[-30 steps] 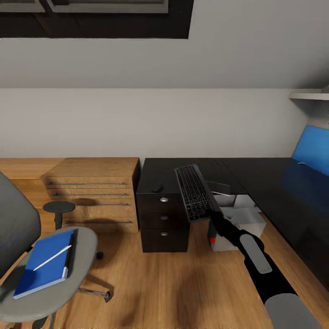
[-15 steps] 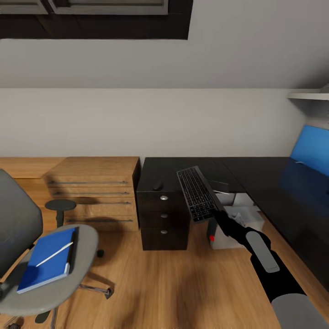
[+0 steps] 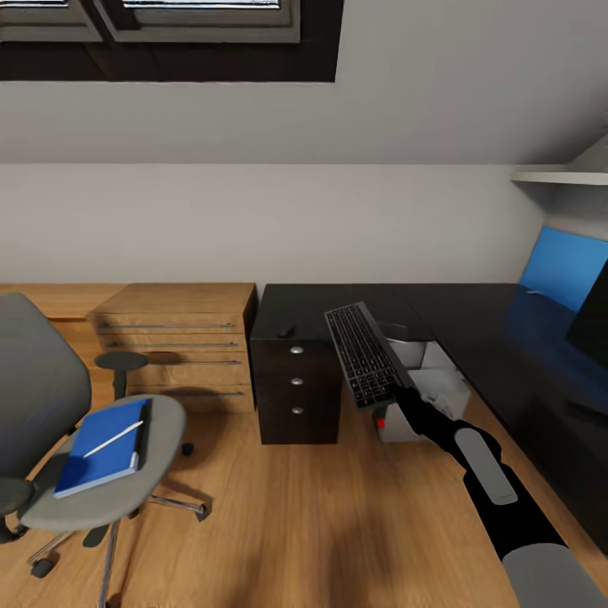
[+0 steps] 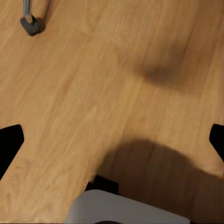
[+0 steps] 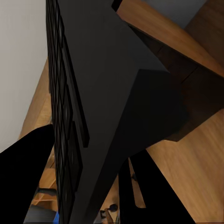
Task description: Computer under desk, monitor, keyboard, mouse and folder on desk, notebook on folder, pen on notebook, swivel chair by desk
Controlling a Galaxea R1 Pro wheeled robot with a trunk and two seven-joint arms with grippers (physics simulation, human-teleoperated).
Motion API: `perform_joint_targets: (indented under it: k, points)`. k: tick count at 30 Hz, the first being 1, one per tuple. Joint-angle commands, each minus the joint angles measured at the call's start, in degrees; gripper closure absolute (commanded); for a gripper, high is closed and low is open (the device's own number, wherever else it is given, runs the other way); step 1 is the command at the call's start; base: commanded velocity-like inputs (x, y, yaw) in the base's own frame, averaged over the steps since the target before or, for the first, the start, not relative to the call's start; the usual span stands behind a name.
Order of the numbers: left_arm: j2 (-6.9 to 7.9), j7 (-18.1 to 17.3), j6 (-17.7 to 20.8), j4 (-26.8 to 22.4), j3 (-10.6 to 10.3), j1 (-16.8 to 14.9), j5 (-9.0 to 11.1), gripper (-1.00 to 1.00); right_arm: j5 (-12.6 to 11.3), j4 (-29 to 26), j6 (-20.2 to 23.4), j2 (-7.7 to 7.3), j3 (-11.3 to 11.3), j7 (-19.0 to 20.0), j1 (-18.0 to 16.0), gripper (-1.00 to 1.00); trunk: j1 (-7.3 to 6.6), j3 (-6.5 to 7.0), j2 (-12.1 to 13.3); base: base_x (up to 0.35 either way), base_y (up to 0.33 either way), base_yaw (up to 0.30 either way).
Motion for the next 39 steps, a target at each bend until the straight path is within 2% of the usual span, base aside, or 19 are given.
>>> perform_joint_targets:
  k: [1, 13, 31, 39]
  points:
    - [0.0, -0.6, -0.06, 0.06, 0.46, -0.03, 0.23, -1.0, -0.64, -0.1, 0.0, -0.05, 0.11, -0.47, -0.02, 1.0, -0.03, -0.05, -0.03, -0.262, -0.092, 0.0]
    - [-0.04, -0.6, -0.06, 0.06, 0.51, -0.03, 0.23, -1.0, -0.63, -0.08, -0.01, -0.03, 0.11, -0.09, 0.0, 1.0, -0.03, -0.05, -0.03, -0.216, -0.08, 0.0]
    - [-0.12, -0.6, -0.06, 0.06, 0.48, -0.03, 0.23, -1.0, -0.72, -0.34, 0.13, -0.12, 0.03, -0.14, 0.0, 1.0, -0.03, -0.05, -0.03, -0.014, -0.002, 0.0]
    - [-0.13, -0.6, -0.06, 0.06, 0.5, -0.03, 0.23, -1.0, -0.97, -3.92, 0.38, -1.5, 0.02, -0.11, 0.97, 1.0, -0.03, -0.05, -0.03, -0.01, -0.119, 0.0]
